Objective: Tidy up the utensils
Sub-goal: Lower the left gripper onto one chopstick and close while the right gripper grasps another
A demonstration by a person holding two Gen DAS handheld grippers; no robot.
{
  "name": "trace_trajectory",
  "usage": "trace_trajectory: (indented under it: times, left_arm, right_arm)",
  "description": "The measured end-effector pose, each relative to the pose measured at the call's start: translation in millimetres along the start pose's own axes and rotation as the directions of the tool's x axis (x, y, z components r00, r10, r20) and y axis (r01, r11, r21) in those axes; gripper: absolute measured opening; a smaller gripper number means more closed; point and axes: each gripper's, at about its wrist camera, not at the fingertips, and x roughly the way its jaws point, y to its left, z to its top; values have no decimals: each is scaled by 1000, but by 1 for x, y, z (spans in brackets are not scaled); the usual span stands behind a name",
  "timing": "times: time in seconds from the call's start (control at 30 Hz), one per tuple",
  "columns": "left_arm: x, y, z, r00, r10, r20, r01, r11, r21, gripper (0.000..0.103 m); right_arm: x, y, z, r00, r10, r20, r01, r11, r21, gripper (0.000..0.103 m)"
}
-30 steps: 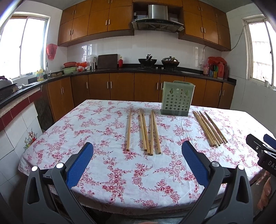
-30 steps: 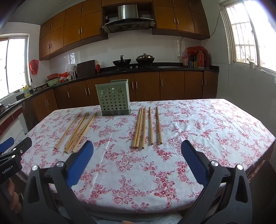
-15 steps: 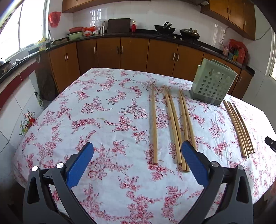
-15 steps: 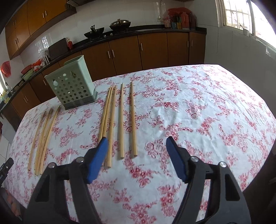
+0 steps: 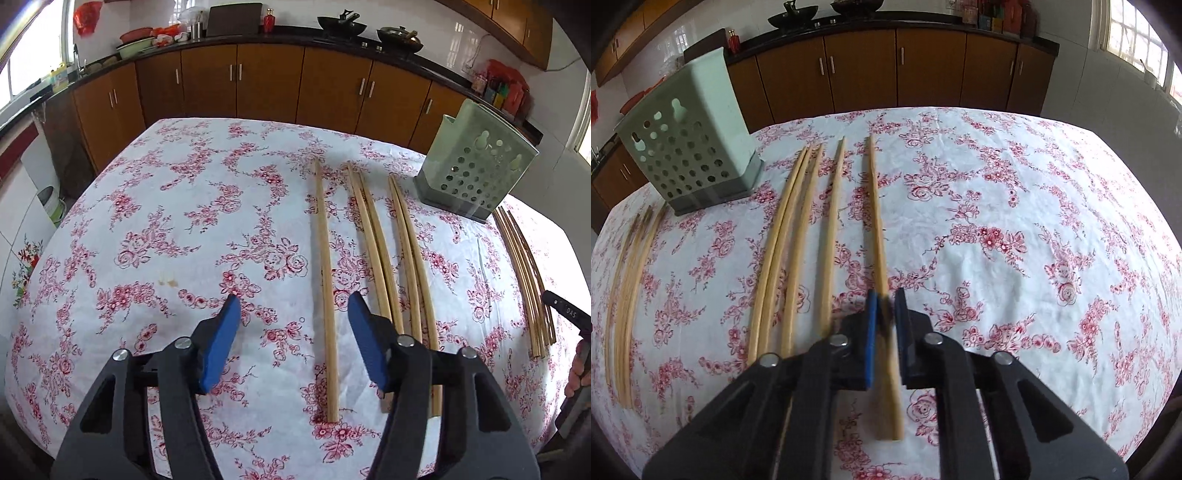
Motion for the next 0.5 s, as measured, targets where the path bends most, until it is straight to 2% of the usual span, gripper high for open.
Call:
trace_trajectory:
  times: [0.1,0.23,0.27,0.3,0.33,0.4,0.5]
  left_arm:
    - [13,-4,5,999,-13,-38,13,1000,11,46]
    - [23,-13,7,998,-15,-63,18,998,53,39]
    - [27,-15,8,997,-15,-77,19,998,61,35]
    - [31,-16,9,996,-14,-93,21,998,65,24]
    - [32,-18,9,997,0,-84,6,997,76,17]
    - [37,-21,13,996,18,-82,-10,995,101,8]
    - [46,-16,25,997,29,-72,-22,996,91,8]
  right_arm:
    - [2,-14,4,1000,-30,8,30,999,40,8]
    - [-1,-15,2,999,-32,21,31,999,20,8]
    - [0,-15,2,999,-32,24,32,999,15,8]
    - [3,-14,4,999,-28,27,27,1000,13,8]
    - [6,-11,5,999,-24,29,23,1000,12,8]
    - [8,-10,8,999,-16,32,16,1000,7,8]
    - [12,-11,15,999,-14,37,13,1000,9,8]
